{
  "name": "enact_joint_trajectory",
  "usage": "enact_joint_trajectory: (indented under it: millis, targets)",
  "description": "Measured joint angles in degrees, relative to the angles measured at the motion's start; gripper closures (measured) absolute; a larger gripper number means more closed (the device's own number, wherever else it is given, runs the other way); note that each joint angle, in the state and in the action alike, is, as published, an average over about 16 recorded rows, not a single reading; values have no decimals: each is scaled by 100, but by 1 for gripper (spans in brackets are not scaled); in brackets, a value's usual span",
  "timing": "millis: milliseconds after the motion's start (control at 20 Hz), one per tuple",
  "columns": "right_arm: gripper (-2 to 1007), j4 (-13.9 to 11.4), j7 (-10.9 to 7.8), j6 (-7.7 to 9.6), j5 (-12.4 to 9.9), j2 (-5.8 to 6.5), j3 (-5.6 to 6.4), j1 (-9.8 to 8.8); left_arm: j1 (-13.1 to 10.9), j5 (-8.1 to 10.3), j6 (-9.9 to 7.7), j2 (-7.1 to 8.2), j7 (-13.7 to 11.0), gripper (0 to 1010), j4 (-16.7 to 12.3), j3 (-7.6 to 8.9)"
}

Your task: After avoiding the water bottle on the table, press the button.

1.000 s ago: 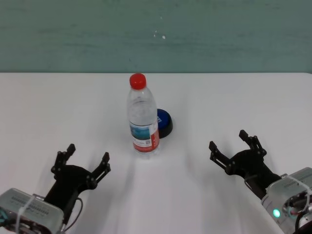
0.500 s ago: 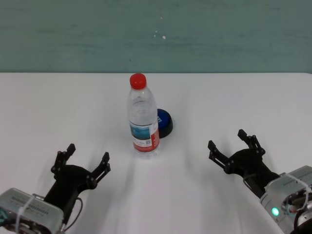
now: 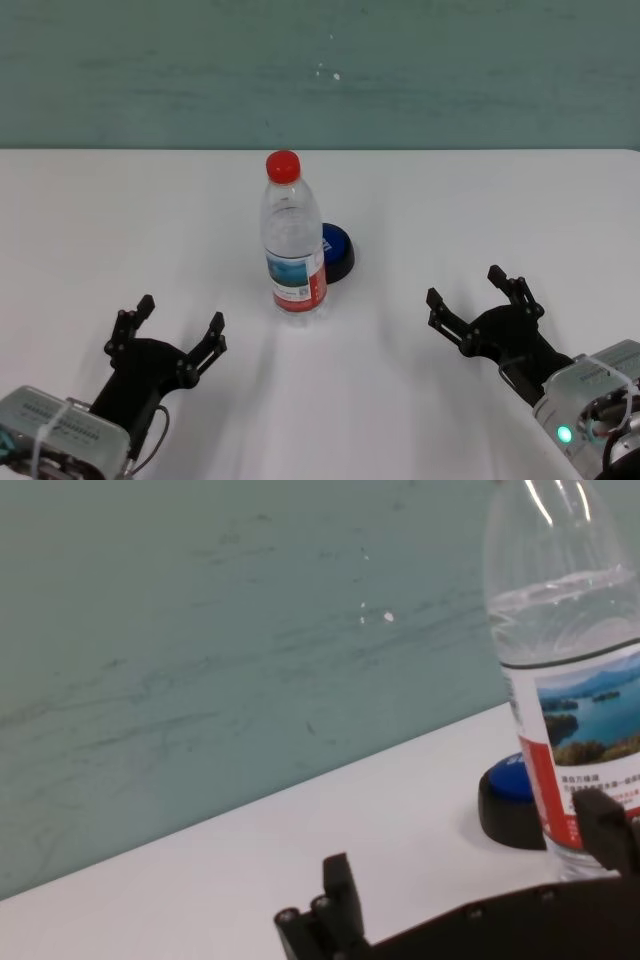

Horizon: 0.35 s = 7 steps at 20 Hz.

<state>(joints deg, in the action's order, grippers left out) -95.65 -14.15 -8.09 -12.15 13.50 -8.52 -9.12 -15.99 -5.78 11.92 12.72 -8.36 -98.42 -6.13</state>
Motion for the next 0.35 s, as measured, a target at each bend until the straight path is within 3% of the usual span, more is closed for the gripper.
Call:
enact_joint_trajectory:
  millis: [350]
  targets:
    - [1, 2, 0, -3, 1, 0, 0, 0, 0, 0, 0, 0, 0, 10, 0, 0]
